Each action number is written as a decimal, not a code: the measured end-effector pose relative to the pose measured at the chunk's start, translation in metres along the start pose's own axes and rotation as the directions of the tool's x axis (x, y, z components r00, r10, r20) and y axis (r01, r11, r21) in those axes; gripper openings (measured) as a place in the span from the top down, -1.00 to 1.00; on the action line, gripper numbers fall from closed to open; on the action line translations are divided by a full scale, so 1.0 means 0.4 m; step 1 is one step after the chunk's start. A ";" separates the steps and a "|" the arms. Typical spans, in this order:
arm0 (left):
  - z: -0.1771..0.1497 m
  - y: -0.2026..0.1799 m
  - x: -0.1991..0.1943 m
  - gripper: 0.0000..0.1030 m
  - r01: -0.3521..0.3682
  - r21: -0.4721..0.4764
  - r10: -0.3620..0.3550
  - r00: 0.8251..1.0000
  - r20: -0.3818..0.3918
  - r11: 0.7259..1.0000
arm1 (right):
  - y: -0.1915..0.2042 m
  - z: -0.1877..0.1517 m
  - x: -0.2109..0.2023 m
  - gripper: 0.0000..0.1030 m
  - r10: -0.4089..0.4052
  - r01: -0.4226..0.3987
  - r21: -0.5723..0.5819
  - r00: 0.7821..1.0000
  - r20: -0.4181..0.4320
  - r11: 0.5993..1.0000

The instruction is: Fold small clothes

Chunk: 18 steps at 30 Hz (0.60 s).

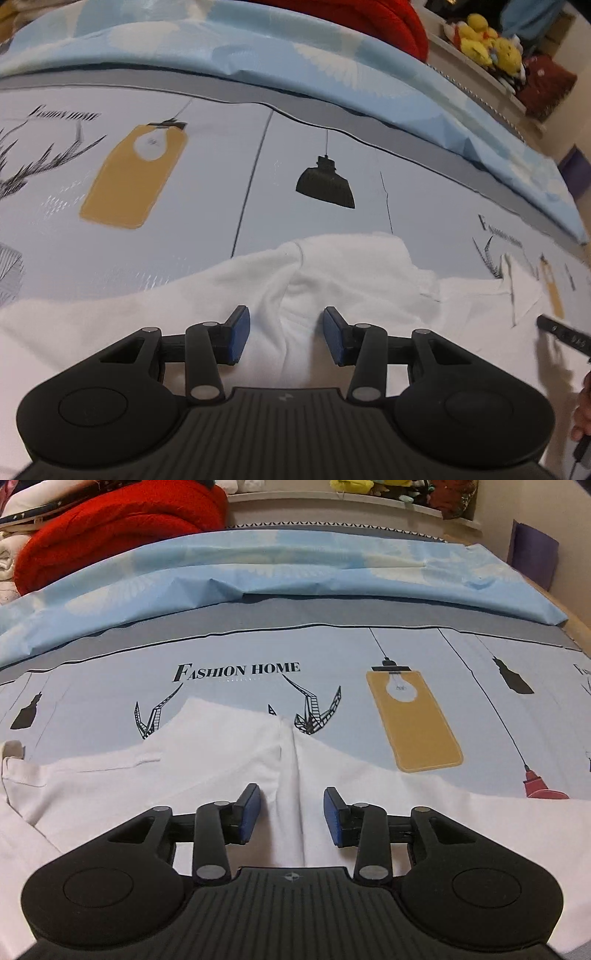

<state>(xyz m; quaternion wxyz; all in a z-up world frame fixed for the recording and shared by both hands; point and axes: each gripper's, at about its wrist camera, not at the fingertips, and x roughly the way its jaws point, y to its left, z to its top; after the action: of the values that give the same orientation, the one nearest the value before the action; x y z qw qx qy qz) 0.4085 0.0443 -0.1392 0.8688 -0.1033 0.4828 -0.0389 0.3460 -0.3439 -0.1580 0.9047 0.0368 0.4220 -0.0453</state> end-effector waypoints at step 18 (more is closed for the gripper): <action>0.057 -0.062 -0.016 0.64 0.057 0.091 -0.072 0.983 0.169 0.994 | -0.066 0.014 -0.032 0.81 -0.082 0.067 0.163 0.993 0.089 0.984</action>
<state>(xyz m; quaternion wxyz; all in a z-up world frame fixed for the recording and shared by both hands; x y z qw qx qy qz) 0.4252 0.0244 -0.1166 0.9090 -0.0843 0.4005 -0.0786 0.3392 -0.3703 -0.1453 0.9155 0.0913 0.3746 -0.1147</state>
